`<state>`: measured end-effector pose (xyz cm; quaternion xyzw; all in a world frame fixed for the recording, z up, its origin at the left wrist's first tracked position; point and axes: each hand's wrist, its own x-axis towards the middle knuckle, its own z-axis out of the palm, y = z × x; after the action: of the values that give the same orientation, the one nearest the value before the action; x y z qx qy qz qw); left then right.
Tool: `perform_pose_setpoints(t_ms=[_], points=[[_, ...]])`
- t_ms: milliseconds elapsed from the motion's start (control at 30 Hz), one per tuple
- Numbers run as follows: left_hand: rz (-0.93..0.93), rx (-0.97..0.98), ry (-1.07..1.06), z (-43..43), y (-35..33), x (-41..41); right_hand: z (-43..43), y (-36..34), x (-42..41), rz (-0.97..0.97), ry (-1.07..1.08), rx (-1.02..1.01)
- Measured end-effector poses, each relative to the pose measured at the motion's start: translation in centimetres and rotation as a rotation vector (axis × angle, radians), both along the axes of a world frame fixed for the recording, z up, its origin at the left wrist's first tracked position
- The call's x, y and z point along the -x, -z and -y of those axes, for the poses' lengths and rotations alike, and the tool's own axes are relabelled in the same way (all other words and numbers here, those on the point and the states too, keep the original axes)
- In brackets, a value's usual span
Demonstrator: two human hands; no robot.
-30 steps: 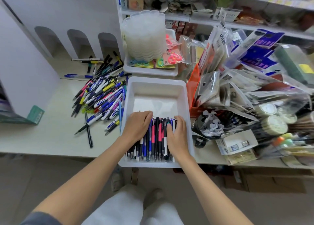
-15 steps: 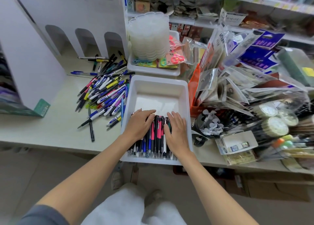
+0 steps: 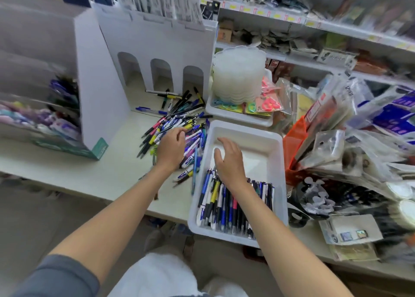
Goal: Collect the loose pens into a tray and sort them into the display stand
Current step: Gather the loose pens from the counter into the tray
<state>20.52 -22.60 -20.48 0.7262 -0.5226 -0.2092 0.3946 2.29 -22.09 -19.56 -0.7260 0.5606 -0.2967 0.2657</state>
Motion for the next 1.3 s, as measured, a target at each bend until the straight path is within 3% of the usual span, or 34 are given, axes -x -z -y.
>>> perform_pose_setpoints(t_ms=[133, 233, 433, 600, 667, 800, 1100, 1300], points=[[0.019, -0.027, -0.066, 2.4, 1.3, -5.0, 2.2, 0.3, -4.4, 0.001, 0.0, 0.03], [0.084, -0.169, -0.086, 4.6, 2.7, -8.8, 3.7, 0.8, -7.5, -0.028, 0.016, 0.022], [0.172, -0.475, 0.175, 8.4, 4.4, -12.9, 6.1, 3.7, -11.8, -0.069, 0.101, -0.089], [0.192, -0.477, 0.267, 9.0, 4.9, -12.1, 5.6, 6.8, -13.4, -0.193, 0.209, -0.119], [0.248, -0.512, 0.283, 9.3, 4.7, -11.3, 5.4, 7.5, -13.4, -0.178, 0.234, -0.091], [0.182, -0.554, 0.292, 9.8, 4.8, -10.0, 5.2, 7.5, -13.6, -0.037, 0.302, -0.071], [0.148, -0.621, 0.39, 10.7, 4.9, -10.0, 5.1, 7.8, -13.4, -0.043, 0.33, -0.073], [0.09, -0.51, 0.401, 9.5, 4.9, -9.8, 4.8, 7.7, -13.4, -0.042, 0.335, -0.062]])
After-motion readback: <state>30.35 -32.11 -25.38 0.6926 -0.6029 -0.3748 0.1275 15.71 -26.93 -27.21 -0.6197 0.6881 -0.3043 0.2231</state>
